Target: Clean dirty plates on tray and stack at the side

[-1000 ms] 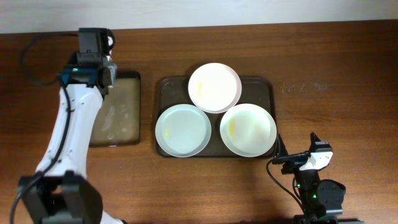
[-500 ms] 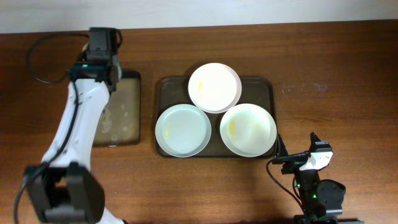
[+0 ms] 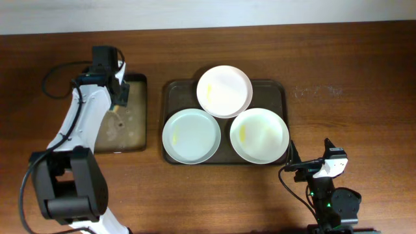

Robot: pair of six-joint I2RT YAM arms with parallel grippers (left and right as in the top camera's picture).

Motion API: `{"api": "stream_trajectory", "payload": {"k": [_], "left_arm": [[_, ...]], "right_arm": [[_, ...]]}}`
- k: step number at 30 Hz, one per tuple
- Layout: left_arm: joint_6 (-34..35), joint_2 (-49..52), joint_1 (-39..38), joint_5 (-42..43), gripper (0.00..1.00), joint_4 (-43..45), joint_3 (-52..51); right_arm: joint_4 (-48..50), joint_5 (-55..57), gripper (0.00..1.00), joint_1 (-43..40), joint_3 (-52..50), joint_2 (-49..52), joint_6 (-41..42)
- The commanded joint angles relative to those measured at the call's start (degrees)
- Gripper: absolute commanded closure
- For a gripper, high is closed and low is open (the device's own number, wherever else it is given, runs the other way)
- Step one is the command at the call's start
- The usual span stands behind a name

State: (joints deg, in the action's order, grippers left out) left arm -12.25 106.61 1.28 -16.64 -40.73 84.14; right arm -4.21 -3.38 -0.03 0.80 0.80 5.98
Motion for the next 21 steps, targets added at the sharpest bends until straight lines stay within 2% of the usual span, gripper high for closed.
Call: {"api": "stream_trajectory", "payload": {"k": [1, 4, 9, 11, 17, 21], "left_arm": [[3.5, -9.0, -0.8, 0.7, 1.0, 1.2, 7.0], [3.7, -10.6, -0.4, 2.8, 1.0, 0.8, 6.2], [3.6, -5.5, 1.7, 2.1, 1.0, 2.6, -3.6], [3.6, -4.0, 1.9, 0.1, 1.0, 2.6, -4.4], [3.7, -11.9, 0.6, -2.4, 1.0, 1.5, 2.3], [3.7, -17.2, 0.2, -0.5, 1.0, 2.7, 1.8]], "right_arm": [[0.0, -0.5, 0.02, -0.3, -0.5, -0.4, 0.0], [0.0, -0.5, 0.02, -0.3, -0.5, -0.4, 0.0], [0.0, -0.5, 0.02, -0.3, -0.5, -0.4, 0.0], [0.0, -0.5, 0.01, -0.3, -0.5, -0.4, 0.0], [0.0, -0.5, 0.02, -0.3, -0.5, -0.4, 0.0], [0.0, -0.5, 0.02, -0.3, -0.5, -0.4, 0.0]]}}
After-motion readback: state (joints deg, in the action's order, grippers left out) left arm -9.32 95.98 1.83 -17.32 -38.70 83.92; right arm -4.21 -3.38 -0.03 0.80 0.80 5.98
